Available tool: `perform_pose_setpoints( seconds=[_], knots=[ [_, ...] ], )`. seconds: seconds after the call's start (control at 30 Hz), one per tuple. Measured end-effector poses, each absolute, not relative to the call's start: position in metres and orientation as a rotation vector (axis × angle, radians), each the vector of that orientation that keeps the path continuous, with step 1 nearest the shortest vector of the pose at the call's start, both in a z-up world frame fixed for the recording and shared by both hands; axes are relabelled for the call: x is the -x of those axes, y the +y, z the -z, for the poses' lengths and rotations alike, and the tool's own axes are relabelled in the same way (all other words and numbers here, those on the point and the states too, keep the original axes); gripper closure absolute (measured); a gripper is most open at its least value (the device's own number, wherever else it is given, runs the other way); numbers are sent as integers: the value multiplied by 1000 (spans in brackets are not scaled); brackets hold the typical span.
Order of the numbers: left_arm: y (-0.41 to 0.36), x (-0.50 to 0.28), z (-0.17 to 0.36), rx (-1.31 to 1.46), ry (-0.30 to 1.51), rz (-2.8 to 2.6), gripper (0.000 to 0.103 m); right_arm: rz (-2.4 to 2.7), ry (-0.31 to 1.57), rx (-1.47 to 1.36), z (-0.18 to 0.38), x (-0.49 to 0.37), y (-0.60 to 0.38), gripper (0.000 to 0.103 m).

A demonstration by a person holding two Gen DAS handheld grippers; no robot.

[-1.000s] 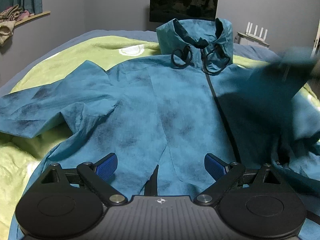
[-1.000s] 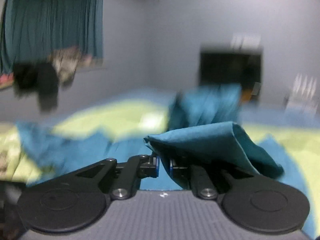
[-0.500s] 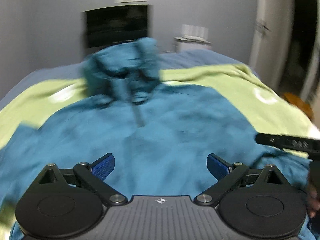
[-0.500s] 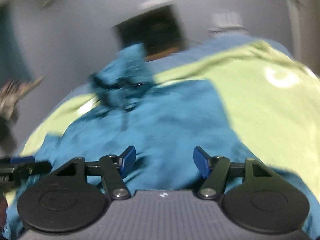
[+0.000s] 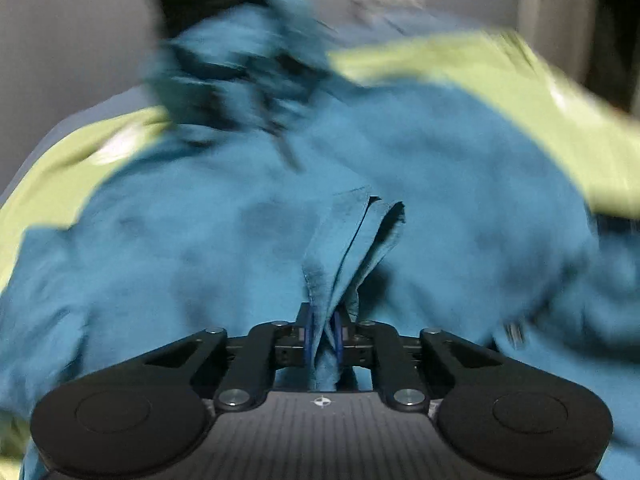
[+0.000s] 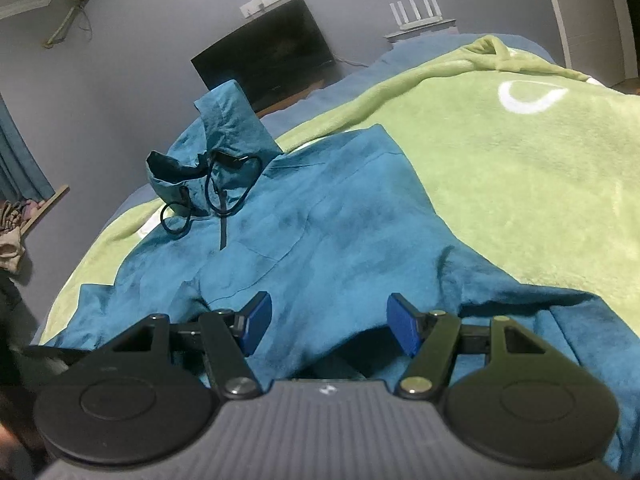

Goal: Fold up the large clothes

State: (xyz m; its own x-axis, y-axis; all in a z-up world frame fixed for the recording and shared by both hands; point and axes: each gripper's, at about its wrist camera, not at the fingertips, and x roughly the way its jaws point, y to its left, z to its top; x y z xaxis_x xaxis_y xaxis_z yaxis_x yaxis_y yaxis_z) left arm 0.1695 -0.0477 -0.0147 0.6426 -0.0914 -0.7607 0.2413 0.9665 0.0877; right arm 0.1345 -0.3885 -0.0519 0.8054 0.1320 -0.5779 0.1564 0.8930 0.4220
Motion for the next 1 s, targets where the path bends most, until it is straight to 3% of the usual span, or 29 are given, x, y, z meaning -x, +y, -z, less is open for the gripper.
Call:
perform_pose_setpoints(
  seconds=[0.2, 0.23, 0.27, 0.37, 0.53, 0.73, 0.83, 1.0],
  knots=[
    [64, -181, -10, 125, 798, -98, 87, -8, 658, -466, 53, -137, -387, 39],
    [79, -181, -9, 166, 797, -136, 71, -11, 660, -460, 53, -137, -386, 39],
    [91, -181, -8, 211, 793, -151, 49, -13, 662, -454, 53, -137, -385, 39],
    [109, -176, -7, 316, 748, -168, 21, -16, 667, -446, 53, -135, -385, 39],
    [89, -171, 3, 241, 761, -56, 21, -31, 700, -403, 55, -137, -378, 39],
    [31, -167, 55, -222, 932, -89, 23, -17, 764, -280, 64, -144, -359, 39],
    [40, -167, 67, -171, 985, -114, 21, 28, 783, -256, 67, -146, -358, 39],
    [59, -156, 57, -40, 948, -127, 21, 4, 597, -202, 50, -130, -349, 37]
  ],
)
